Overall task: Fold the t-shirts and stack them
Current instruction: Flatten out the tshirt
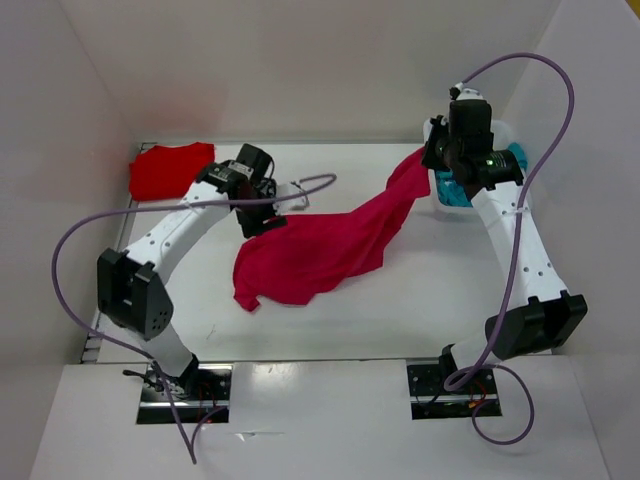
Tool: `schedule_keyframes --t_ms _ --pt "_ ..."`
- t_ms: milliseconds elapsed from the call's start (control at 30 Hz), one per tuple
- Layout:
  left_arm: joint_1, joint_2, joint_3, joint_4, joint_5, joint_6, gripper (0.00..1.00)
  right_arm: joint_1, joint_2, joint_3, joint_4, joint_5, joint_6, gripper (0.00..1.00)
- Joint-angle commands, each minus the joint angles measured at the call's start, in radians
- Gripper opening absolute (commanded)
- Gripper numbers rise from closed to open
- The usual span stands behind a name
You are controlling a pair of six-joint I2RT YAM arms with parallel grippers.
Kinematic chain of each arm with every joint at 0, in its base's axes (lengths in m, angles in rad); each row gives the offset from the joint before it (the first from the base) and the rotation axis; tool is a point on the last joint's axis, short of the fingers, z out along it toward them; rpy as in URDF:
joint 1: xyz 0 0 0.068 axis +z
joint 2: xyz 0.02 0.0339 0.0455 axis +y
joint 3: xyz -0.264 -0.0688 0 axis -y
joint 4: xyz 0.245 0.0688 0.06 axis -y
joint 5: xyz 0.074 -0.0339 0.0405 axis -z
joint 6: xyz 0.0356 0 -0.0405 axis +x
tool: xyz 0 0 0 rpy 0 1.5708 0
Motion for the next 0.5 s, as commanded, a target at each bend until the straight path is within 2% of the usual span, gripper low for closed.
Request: schedule_keyframes --t_ms 0,33,100,133,200,267,300,367,400,433,467 --pt "0.127 0.1 0.091 0.209 -0.039 -0.19 0.72 -0.008 -0.032 0.007 0.021 -0.018 0.004 0.0" --pt "0.151 0.126 0.136 0.21 -0.039 -0.229 0.72 -0.008 -0.032 -0.005 0.033 -0.028 0.004 0.0" --pt "0.168 0.137 0.21 0.13 0.071 -0.225 0.72 -0.008 -0.032 -0.03 0.033 -0.028 0.014 0.0" --pt "0.148 0.107 0.186 0.13 0.104 -0.196 0.74 -0.008 -0.032 -0.03 0.033 -0.028 0.014 0.0" --pt "0.035 -0.037 0.077 0.154 0.134 -0.078 0.78 -0.008 -0.032 -0.051 0.033 -0.009 0.014 0.0" --pt "-0.121 -0.088 -0.076 0.155 0.067 -0.056 0.79 -0.008 -0.032 -0.062 0.033 0.005 0.014 0.0" --pt "-0.157 -0.089 -0.125 0.155 0.0 -0.065 0.81 -0.008 -0.032 -0.073 0.033 0.005 0.014 0.0" --pt "-0.199 -0.061 -0.299 0.235 -0.102 -0.097 0.84 -0.008 -0.032 -0.073 0.033 -0.005 0.014 0.0" --pt "-0.199 -0.043 -0.34 0.268 -0.207 -0.137 0.84 -0.008 -0.032 -0.073 0.033 -0.005 0.014 0.0" --pt "-0.199 -0.012 -0.366 0.321 -0.248 -0.162 0.84 -0.008 -0.032 -0.082 0.033 -0.005 0.014 0.0" --pt "-0.179 -0.001 -0.379 0.345 -0.278 -0.194 0.93 -0.008 -0.041 -0.082 0.033 -0.005 0.014 0.0"
